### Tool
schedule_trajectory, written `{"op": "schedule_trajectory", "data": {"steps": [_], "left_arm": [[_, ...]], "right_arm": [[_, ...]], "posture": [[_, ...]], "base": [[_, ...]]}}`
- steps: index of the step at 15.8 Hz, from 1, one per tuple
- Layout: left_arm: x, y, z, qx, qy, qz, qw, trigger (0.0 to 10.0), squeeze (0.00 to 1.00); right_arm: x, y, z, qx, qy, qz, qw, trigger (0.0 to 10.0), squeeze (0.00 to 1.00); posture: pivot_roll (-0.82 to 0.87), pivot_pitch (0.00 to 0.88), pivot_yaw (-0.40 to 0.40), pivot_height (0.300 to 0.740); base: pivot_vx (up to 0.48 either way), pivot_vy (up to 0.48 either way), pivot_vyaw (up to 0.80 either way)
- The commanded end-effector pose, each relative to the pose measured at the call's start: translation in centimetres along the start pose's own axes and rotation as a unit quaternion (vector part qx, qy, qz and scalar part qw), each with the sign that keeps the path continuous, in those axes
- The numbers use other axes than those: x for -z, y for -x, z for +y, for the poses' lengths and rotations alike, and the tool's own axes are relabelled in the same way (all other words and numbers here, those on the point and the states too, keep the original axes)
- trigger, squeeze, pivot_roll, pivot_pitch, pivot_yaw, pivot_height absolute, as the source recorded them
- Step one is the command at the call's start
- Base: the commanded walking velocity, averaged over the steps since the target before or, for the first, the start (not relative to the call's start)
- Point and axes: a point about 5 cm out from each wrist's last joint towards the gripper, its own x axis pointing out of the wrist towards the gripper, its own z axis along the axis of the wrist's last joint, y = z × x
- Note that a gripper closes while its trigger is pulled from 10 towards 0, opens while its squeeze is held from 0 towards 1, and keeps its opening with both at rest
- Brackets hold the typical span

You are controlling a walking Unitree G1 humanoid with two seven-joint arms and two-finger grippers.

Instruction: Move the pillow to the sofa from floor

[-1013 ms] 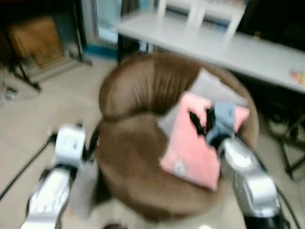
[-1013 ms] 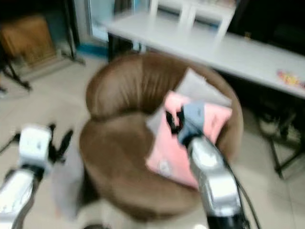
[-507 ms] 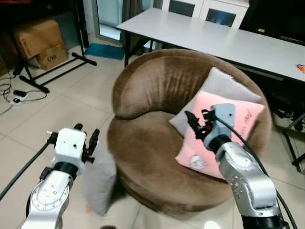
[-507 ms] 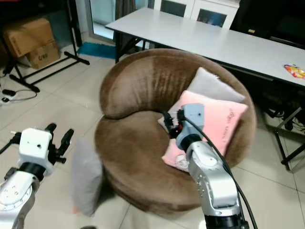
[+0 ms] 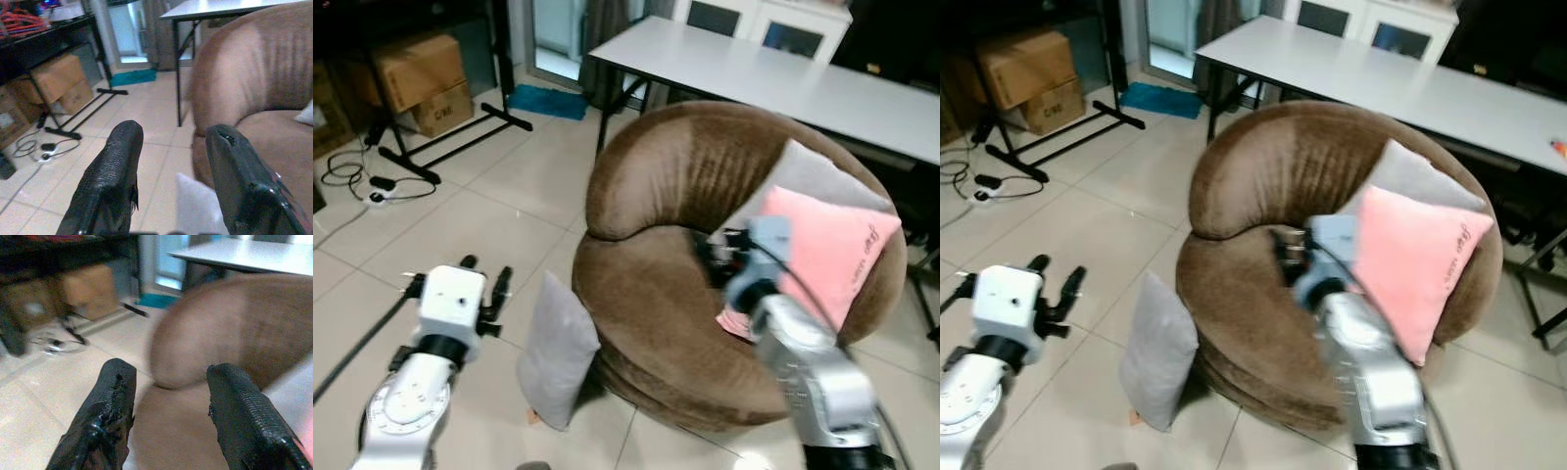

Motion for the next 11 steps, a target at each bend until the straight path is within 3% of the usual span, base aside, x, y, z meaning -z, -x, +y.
{"op": "schedule_trajectory", "data": {"steps": [1,4,11], "left_arm": [[-0.57,-0.11,-0.48,0.009,0.003,-0.011,1.000,10.0,0.00],[-0.65,-0.15,-0.50,0.007,0.019,-0.016,1.000,10.0,0.00],[-0.92,-0.73,-0.30,0.000,0.003,-0.017,1.000,10.0,0.00]], "right_arm": [[-0.02,0.31,-1.19,0.022,0.006,0.006,1.000,10.0,0.00],[-0.04,0.24,-1.15,0.017,0.020,0.008,1.000,10.0,0.00],[0.64,0.31,-1.82,0.048,0.010,0.022,0.999,10.0,0.00]], "posture": [[0.06,0.000,-0.115,0.740],[0.06,0.000,-0.114,0.740],[0.06,0.000,-0.110,0.740]], "base": [[0.000,0.371,0.00],[0.000,0.208,0.00],[0.000,0.000,0.80]]}}
